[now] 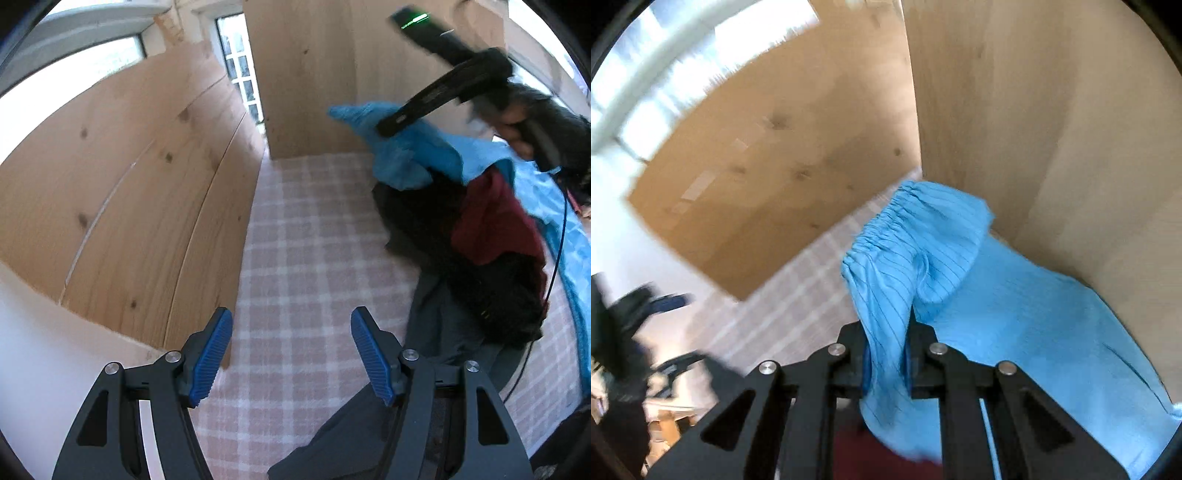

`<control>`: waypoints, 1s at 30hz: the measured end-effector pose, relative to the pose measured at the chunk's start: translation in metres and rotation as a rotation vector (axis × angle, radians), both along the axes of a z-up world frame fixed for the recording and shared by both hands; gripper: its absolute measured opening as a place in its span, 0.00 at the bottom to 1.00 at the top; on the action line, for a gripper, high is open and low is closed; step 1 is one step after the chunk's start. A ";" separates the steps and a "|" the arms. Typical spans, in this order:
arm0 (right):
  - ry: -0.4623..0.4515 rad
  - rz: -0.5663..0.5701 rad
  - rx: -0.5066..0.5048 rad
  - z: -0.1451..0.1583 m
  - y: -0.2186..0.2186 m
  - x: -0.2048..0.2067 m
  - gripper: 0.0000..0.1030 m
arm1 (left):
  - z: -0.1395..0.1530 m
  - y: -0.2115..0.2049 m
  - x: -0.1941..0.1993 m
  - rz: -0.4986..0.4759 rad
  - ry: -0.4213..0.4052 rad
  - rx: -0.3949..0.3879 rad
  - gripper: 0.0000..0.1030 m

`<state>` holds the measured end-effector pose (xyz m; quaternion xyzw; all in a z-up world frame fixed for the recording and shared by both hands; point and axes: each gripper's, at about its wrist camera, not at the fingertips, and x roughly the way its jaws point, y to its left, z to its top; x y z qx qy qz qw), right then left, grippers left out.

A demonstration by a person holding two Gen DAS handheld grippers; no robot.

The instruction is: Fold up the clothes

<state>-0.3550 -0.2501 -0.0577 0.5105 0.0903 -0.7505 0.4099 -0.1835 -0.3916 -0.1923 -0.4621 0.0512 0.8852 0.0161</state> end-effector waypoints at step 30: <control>-0.220 -0.102 -0.295 -0.028 0.109 0.036 0.18 | -0.002 0.145 -0.116 -0.480 -0.058 0.179 0.12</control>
